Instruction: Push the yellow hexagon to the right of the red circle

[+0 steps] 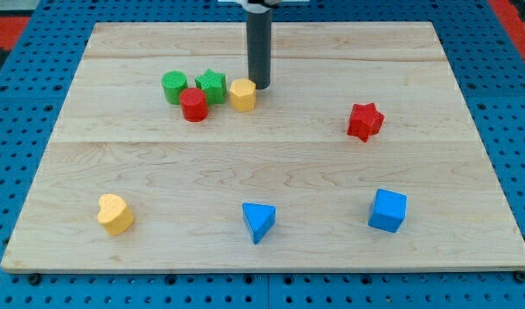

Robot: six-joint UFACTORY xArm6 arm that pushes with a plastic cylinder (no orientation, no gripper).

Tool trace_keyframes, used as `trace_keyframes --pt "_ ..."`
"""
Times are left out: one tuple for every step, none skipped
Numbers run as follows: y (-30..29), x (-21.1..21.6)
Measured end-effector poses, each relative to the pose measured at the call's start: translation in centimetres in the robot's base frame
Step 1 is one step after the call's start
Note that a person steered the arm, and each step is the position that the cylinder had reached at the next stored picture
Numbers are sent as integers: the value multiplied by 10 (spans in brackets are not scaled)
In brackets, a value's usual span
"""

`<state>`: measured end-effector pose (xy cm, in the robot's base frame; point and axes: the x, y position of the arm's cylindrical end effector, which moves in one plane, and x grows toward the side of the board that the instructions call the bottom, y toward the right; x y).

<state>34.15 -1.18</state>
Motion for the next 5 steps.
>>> trace_keyframes --pt "0 9" --pt "-2 12" --pt "-3 19" --pt "33 10" --pt "117 -2"
